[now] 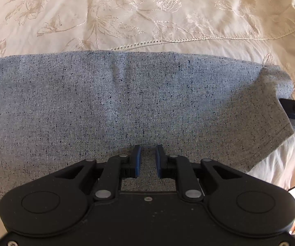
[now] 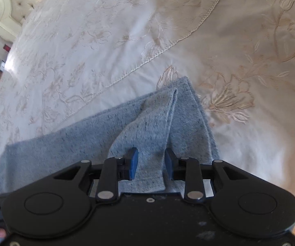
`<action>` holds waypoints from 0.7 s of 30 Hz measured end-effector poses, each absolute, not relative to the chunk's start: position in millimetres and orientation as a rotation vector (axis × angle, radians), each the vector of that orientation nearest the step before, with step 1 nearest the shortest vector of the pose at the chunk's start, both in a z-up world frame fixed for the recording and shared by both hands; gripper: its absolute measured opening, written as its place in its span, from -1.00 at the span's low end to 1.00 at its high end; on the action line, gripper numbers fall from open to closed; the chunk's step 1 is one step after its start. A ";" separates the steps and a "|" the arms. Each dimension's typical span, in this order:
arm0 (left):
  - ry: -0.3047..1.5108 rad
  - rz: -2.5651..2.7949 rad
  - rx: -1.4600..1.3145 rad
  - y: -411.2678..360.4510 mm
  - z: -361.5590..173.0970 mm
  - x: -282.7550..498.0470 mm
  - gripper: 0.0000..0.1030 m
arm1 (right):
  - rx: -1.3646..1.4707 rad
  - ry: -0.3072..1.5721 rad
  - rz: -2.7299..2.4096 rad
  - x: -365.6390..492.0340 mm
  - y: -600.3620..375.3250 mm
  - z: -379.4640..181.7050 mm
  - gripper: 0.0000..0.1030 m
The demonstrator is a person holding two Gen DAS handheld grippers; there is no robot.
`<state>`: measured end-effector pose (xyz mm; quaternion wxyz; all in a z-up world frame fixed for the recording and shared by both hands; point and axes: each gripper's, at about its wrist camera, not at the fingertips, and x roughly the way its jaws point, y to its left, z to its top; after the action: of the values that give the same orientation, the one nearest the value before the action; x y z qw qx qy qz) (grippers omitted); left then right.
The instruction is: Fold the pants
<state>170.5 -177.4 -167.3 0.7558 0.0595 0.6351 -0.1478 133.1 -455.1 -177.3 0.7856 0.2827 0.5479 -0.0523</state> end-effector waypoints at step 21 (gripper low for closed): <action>1.334 -0.344 0.148 -180.2 -156.5 161.5 -0.57 | 0.457 1.157 -0.064 187.9 -456.6 -152.8 -0.91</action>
<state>161.5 -180.2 -156.5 0.7695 0.0683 0.6149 -0.1585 187.9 -456.6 -152.8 0.8124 0.2139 0.5417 -0.0300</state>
